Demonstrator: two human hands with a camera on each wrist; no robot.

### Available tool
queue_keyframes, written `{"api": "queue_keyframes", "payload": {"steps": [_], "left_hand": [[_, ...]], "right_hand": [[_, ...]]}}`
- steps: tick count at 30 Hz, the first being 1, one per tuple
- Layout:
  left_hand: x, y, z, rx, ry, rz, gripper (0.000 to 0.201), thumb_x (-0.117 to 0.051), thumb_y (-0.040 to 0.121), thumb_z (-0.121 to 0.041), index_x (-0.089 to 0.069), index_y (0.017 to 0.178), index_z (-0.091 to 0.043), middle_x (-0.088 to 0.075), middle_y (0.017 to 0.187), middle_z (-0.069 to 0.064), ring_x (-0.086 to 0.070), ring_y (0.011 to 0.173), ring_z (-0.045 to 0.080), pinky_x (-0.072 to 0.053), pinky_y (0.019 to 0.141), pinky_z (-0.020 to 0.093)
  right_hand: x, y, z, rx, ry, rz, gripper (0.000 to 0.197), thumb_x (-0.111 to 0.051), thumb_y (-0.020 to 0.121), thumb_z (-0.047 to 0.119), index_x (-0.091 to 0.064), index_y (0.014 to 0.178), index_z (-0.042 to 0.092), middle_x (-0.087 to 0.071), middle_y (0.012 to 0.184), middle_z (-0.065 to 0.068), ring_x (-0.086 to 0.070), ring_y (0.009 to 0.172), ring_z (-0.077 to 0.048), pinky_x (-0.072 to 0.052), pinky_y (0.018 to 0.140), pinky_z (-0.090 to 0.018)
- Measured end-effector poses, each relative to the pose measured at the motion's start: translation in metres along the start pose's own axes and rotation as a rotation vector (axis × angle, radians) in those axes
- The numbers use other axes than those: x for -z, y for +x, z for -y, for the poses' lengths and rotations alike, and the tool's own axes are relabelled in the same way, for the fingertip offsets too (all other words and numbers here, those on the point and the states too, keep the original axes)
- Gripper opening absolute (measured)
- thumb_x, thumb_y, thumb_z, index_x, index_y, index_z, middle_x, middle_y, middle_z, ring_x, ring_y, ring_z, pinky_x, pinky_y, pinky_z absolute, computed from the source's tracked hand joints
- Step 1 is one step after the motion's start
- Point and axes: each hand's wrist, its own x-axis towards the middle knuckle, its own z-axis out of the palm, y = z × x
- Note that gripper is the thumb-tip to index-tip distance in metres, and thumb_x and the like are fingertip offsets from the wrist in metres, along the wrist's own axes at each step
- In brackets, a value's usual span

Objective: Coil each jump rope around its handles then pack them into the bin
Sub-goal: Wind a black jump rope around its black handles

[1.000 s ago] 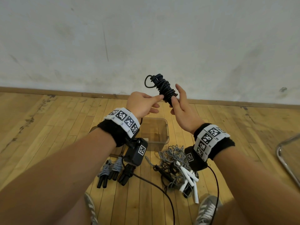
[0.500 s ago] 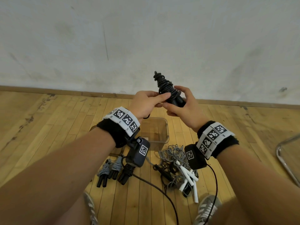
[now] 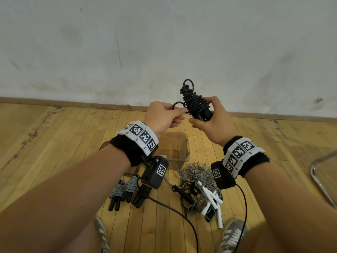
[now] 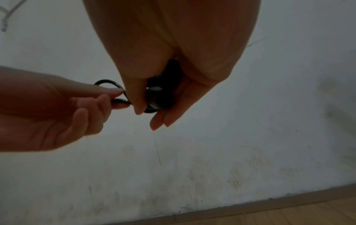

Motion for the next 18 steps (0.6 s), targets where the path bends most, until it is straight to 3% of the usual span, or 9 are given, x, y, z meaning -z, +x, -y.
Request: {"api": "queue_keyframes", "payload": {"steps": [4,7,9,12,15,18], "left_hand": [[-0.001,-0.001,0.0,-0.133,0.119,-0.07,0.013,-0.073,0.094,-0.028,-0.076,0.085,-0.02,-0.077,0.075,-0.005,-0.071,0.072,0.006,-0.057,0.065,0.021],[-0.002,-0.001,-0.002,-0.159,0.113,-0.066,0.012,-0.076,0.092,-0.029,-0.077,0.091,-0.017,-0.078,0.081,-0.002,-0.074,0.083,0.013,-0.059,0.067,0.021],[-0.003,-0.002,-0.002,-0.174,0.104,-0.066,0.016,-0.077,0.09,-0.03,-0.078,0.094,-0.014,-0.077,0.085,0.0,-0.073,0.086,0.017,-0.061,0.07,0.027],[-0.005,-0.002,-0.003,-0.2,0.105,-0.085,0.015,-0.08,0.088,-0.03,-0.079,0.096,-0.017,-0.077,0.091,-0.003,-0.073,0.087,0.014,-0.063,0.081,0.037],[-0.006,-0.002,-0.003,-0.186,0.065,-0.102,0.009,-0.082,0.086,-0.028,-0.079,0.092,-0.022,-0.076,0.097,-0.005,-0.073,0.088,0.012,-0.064,0.078,0.041],[-0.004,0.001,-0.003,-0.186,0.079,-0.153,0.007,-0.084,0.083,-0.033,-0.078,0.08,-0.033,-0.077,0.085,-0.011,-0.074,0.085,0.017,-0.063,0.081,0.044]], "right_hand": [[0.0,-0.002,0.004,-0.024,0.066,0.045,0.061,-0.082,0.083,0.021,-0.04,0.126,0.032,-0.072,0.1,-0.004,-0.076,0.073,-0.017,-0.063,0.076,-0.045],[-0.002,-0.002,0.005,-0.055,0.095,0.095,0.062,-0.077,0.085,0.012,-0.036,0.128,0.03,-0.069,0.105,-0.01,-0.076,0.071,-0.021,-0.064,0.072,-0.041],[-0.004,-0.001,0.003,-0.043,0.103,0.104,0.066,-0.075,0.085,0.007,-0.034,0.131,0.029,-0.069,0.105,-0.011,-0.075,0.072,-0.021,-0.064,0.073,-0.042],[-0.008,0.0,0.002,-0.05,0.082,0.117,0.072,-0.074,0.085,0.003,-0.034,0.14,0.026,-0.068,0.113,-0.011,-0.074,0.077,-0.019,-0.063,0.072,-0.033],[-0.012,0.001,0.002,-0.041,0.026,0.134,0.078,-0.077,0.084,0.011,-0.034,0.147,0.025,-0.063,0.122,-0.005,-0.071,0.093,-0.023,-0.062,0.081,-0.042],[-0.015,-0.001,0.008,-0.068,0.116,0.154,0.065,-0.071,0.093,0.031,-0.034,0.147,0.025,-0.063,0.114,-0.002,-0.07,0.083,-0.019,-0.062,0.075,-0.038]]}}
